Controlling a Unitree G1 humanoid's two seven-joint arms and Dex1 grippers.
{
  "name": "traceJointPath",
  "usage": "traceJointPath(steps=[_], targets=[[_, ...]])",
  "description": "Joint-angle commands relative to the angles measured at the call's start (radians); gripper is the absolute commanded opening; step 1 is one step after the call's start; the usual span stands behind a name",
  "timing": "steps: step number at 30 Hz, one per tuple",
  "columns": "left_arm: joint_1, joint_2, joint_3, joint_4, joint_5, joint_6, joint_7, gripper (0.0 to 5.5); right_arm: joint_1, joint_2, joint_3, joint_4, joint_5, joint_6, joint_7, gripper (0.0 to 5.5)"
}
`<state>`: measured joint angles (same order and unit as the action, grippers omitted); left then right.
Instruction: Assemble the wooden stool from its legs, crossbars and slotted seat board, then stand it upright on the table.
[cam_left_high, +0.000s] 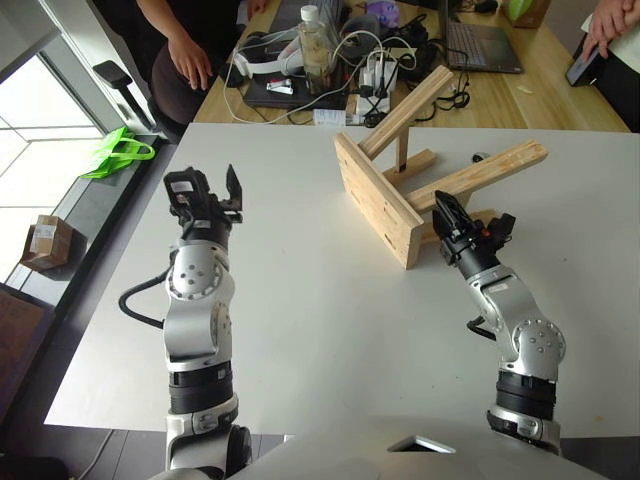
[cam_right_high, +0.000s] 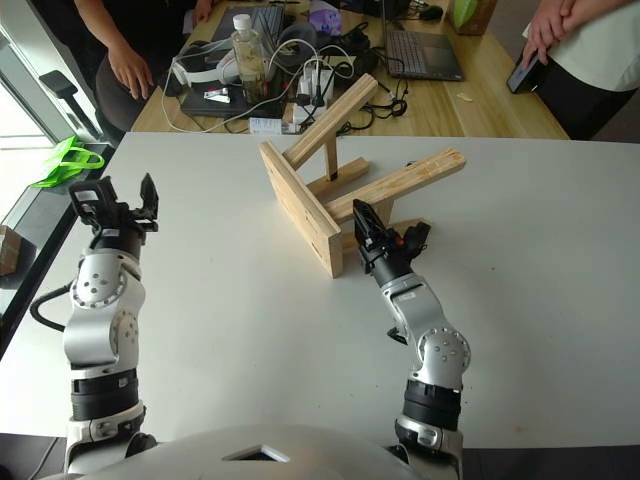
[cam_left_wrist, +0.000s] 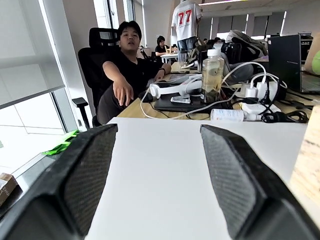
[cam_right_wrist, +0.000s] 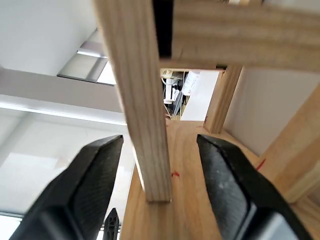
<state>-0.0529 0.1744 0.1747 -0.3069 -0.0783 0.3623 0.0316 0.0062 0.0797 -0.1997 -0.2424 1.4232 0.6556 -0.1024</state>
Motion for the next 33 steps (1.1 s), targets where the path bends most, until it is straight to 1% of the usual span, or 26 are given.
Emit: traceJointPath(steps=[1,4,7,9,11,12,14,15,17,23,28,30,33], targets=[[0.077,-0.032,-0.018,-0.034,0.012,-0.011,0.006,3.06,0.100,-0.168,0.038,-0.189,-0.092,0.068,0.115,2.95],[0.119,-0.055,-0.031,-0.033,0.019,-0.028,0.014,3.06,0.137,-0.356,0.035,-0.349,-0.225,0.077,0.237,2.95],[0.157,-0.080,-0.034,-0.057,0.031,-0.041,0.034,3.06,0.089,-0.570,0.117,-0.453,-0.539,-0.025,0.391,2.95],[0.175,-0.094,-0.031,-0.069,0.039,-0.049,0.052,3.06,0.010,-0.742,0.266,-0.442,-0.960,-0.235,0.462,2.95],[0.175,-0.102,-0.034,-0.065,0.043,-0.055,0.061,3.06,-0.074,-0.908,0.427,-0.316,-1.464,-0.515,0.445,2.95],[0.174,-0.104,-0.038,-0.062,0.045,-0.058,0.063,3.06,-0.112,-0.969,0.489,-0.242,-1.673,-0.635,0.420,2.95],[0.168,-0.107,-0.044,-0.054,0.048,-0.064,0.066,3.06,-0.184,-1.039,0.595,-0.121,-2.013,-0.777,0.339,2.95],[0.166,-0.108,-0.046,-0.051,0.049,-0.065,0.066,3.06,-0.207,-1.048,0.631,-0.084,-2.108,-0.808,0.312,2.95],[0.160,-0.111,-0.047,-0.045,0.051,-0.067,0.067,3.06,-0.243,-1.049,0.685,-0.019,-2.234,-0.847,0.273,2.95],[0.153,-0.115,-0.049,-0.036,0.053,-0.071,0.072,3.06,-0.350,-1.007,0.791,0.132,-2.463,-0.932,0.217,2.95],[0.149,-0.120,-0.052,-0.029,0.059,-0.078,0.074,3.06,-0.414,-0.920,0.816,0.254,-2.579,-0.964,0.181,2.95],[0.144,-0.120,-0.057,-0.025,0.062,-0.079,0.072,3.06,-0.429,-0.870,0.800,0.292,-2.605,-0.918,0.164,2.95],[0.142,-0.117,-0.060,-0.025,0.064,-0.078,0.070,3.06,-0.425,-0.834,0.759,0.304,-2.606,-0.870,0.158,2.95]])
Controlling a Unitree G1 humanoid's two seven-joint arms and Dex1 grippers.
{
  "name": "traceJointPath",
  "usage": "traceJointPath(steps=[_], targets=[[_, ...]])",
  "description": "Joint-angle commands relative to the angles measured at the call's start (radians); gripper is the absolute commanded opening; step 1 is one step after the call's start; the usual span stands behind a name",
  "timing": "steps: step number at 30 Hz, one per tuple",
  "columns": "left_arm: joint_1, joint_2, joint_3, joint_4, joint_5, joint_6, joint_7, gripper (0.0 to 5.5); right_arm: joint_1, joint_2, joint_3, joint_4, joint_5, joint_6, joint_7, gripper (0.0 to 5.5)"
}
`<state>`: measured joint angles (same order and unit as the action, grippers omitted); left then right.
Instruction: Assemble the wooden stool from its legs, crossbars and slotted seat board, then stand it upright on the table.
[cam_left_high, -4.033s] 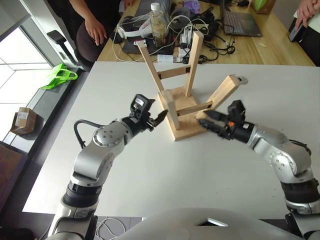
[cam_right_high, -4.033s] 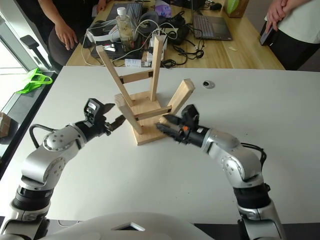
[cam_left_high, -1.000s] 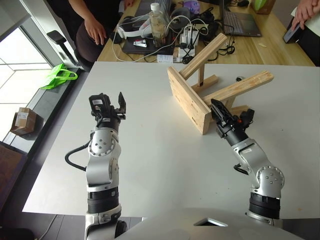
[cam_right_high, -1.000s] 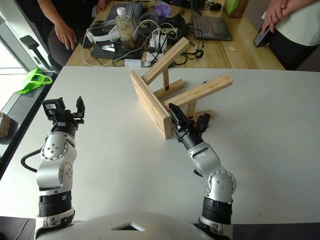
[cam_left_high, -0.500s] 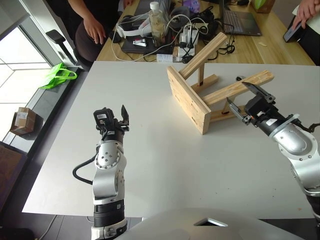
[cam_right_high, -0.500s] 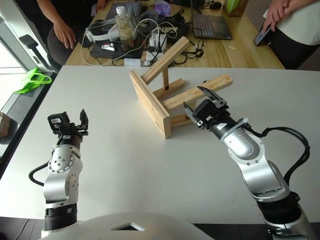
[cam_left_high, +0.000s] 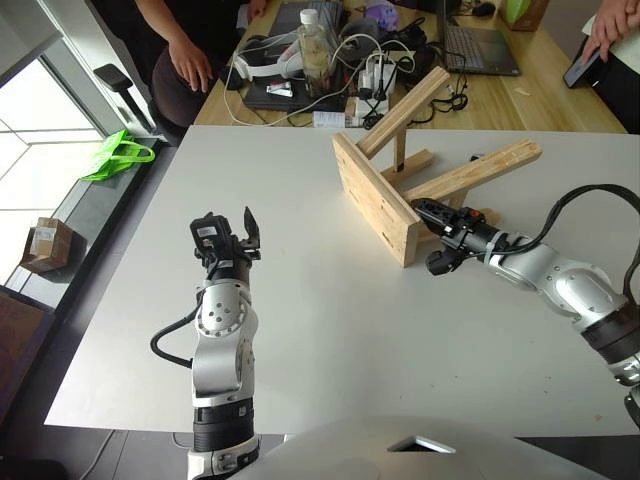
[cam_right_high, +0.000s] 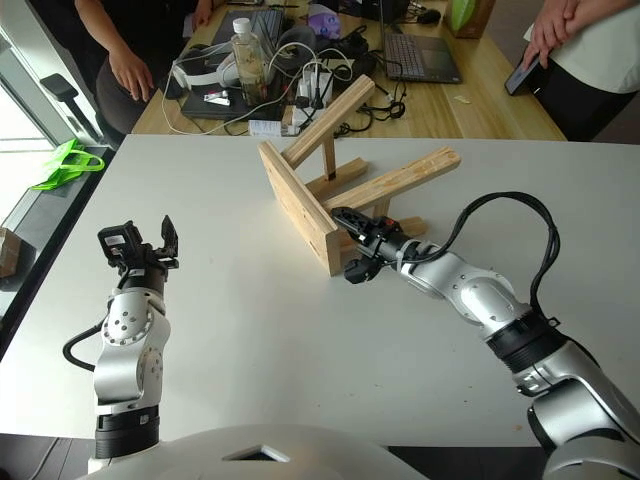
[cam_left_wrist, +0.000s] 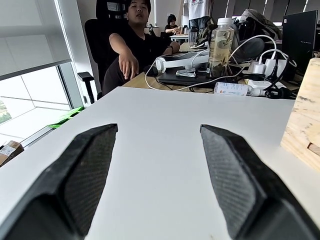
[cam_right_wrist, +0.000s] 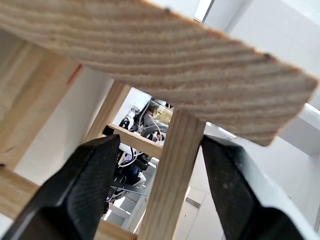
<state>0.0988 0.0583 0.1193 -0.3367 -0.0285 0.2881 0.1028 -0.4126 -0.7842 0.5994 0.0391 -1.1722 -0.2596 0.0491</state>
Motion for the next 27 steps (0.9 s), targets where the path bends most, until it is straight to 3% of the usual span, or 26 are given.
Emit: traceJointPath(steps=[1,5,17,22,27], targets=[[-0.009,0.000,-0.004,0.004,0.014,-0.003,-0.001,3.06,-0.005,0.039,-0.056,0.028,-0.007,0.060,-0.001,2.95],[-0.011,0.001,-0.008,0.005,0.017,-0.002,-0.001,3.06,-0.018,0.085,-0.109,0.056,0.026,0.103,-0.018,2.95],[-0.019,0.005,-0.008,0.001,0.025,0.001,-0.015,3.06,0.010,0.148,-0.153,0.057,0.165,0.097,0.064,1.13],[-0.022,0.008,-0.008,0.002,0.027,0.000,-0.017,3.06,0.014,0.175,-0.198,0.060,0.252,0.096,0.079,1.10],[-0.022,0.009,-0.006,0.000,0.029,0.000,-0.019,3.06,0.052,0.260,-0.279,-0.007,0.486,0.114,0.176,1.10]])
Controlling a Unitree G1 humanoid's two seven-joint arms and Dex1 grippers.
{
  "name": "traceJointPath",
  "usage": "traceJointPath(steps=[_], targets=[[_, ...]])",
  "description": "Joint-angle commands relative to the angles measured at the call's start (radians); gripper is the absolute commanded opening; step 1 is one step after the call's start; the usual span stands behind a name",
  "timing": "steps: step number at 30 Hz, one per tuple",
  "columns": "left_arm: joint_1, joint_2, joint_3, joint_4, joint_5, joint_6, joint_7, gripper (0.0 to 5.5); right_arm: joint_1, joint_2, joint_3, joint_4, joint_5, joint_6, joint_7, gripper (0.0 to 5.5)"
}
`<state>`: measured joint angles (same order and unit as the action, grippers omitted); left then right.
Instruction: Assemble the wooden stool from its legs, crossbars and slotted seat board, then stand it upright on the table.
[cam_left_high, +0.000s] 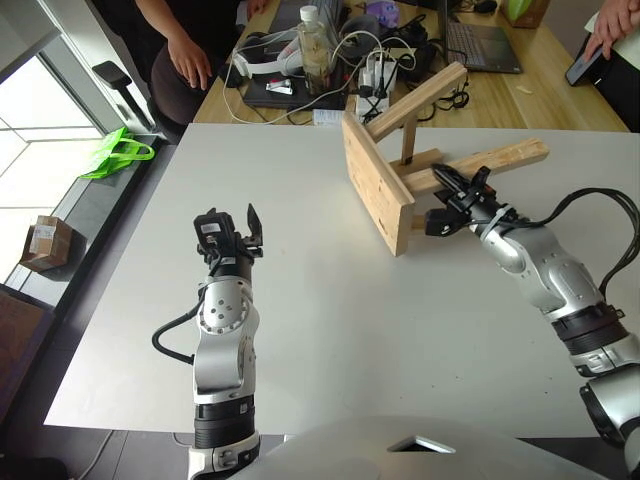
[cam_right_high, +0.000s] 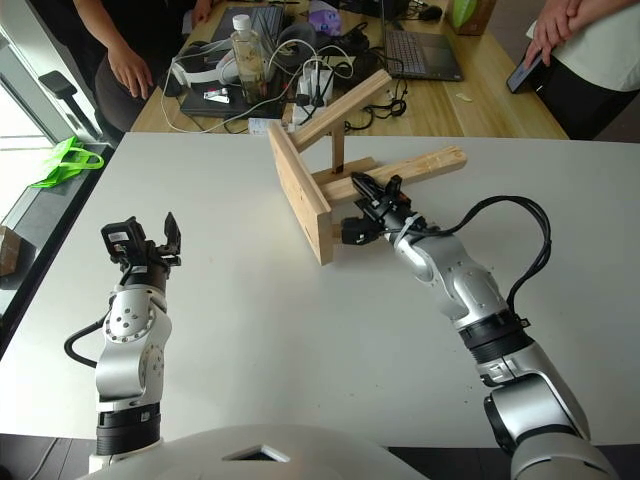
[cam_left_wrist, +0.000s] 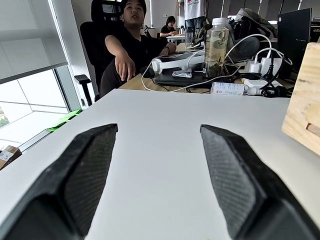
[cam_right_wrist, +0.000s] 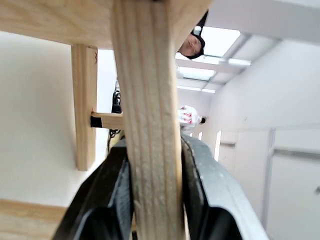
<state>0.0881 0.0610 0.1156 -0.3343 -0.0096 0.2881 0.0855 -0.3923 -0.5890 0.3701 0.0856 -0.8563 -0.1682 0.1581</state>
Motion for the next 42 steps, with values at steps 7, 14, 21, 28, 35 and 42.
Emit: traceJointPath(steps=[7,14,21,28,35,42], targets=[[-0.015,0.007,0.003,-0.005,0.011,0.005,-0.003,3.06,0.112,0.211,-0.143,-0.175,0.477,0.184,0.214,1.10],[-0.025,0.014,0.020,-0.004,0.006,0.008,-0.002,3.06,0.154,0.344,-0.222,-0.181,0.672,0.372,0.216,1.10],[-0.051,0.007,0.064,-0.004,-0.049,0.026,-0.016,3.06,0.209,0.491,-0.329,-0.104,0.916,0.428,0.177,1.54],[-0.051,0.034,0.042,0.013,-0.028,0.003,-0.043,3.06,0.287,0.524,-0.409,-0.205,1.153,0.480,0.243,2.78],[0.017,0.007,-0.015,0.016,-0.045,-0.125,-0.103,3.06,0.498,0.492,-0.484,-0.459,1.338,0.533,0.270,3.75],[0.119,-0.026,-0.091,0.052,-0.025,-0.219,-0.122,3.06,0.557,0.595,-0.481,-0.372,1.102,0.286,0.018,3.75]])
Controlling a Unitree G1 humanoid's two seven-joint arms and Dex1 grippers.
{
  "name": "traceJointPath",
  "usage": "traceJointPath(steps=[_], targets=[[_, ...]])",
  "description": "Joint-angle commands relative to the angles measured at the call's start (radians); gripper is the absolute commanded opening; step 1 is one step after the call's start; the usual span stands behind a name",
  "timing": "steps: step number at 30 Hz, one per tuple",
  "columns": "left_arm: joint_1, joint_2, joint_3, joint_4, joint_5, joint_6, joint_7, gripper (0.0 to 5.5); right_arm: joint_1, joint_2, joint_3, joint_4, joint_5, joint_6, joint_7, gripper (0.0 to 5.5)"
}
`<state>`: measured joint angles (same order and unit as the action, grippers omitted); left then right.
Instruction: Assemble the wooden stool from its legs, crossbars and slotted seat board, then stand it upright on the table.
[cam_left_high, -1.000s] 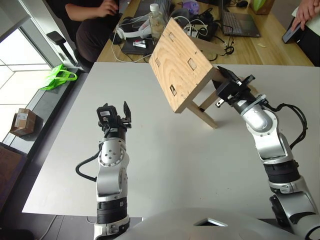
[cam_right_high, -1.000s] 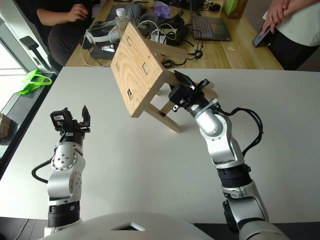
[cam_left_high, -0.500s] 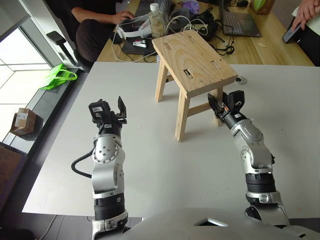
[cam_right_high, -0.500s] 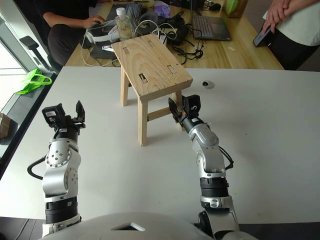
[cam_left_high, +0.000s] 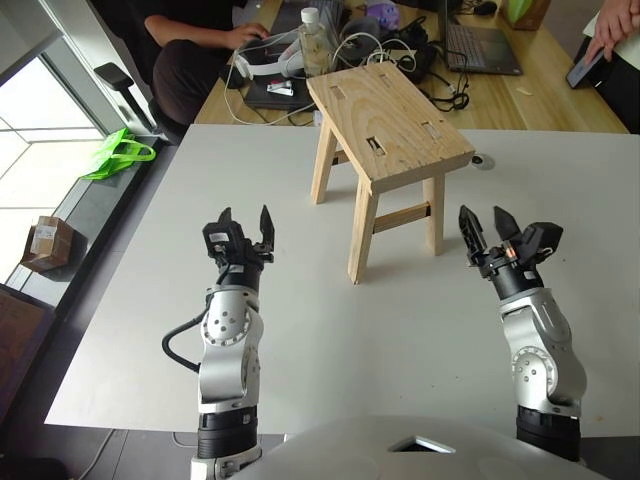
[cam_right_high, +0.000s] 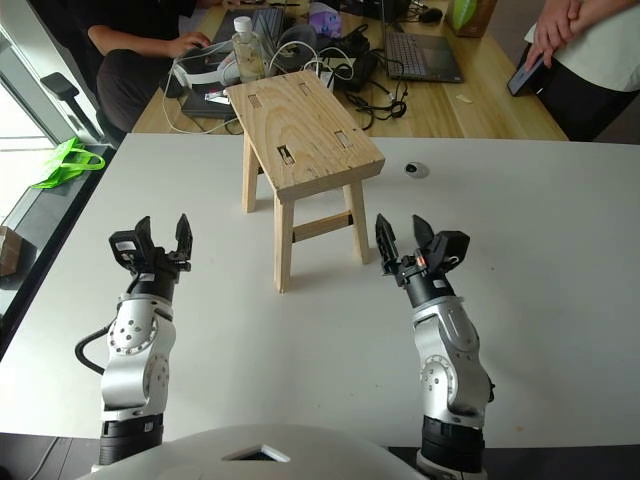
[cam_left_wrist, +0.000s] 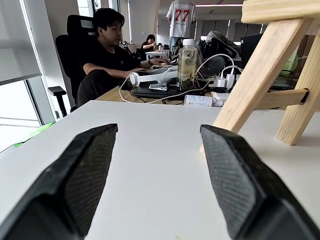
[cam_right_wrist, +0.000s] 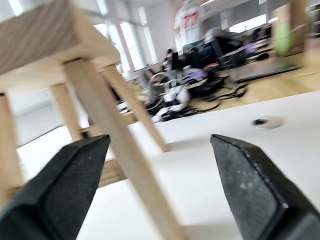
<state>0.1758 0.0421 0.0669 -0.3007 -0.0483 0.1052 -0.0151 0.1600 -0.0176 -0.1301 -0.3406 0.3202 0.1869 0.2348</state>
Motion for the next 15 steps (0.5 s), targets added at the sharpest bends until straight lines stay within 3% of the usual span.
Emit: traceJointPath(steps=[1,15], targets=[[0.038,-0.005,-0.056,0.024,0.018,-0.047,-0.028,3.06,0.002,0.033,0.018,0.073,-0.078,-0.088,-0.068,3.75],[0.012,-0.004,-0.085,0.085,0.048,-0.101,-0.025,3.06,-0.044,0.012,-0.001,0.220,-0.102,-0.304,-0.070,3.75]])
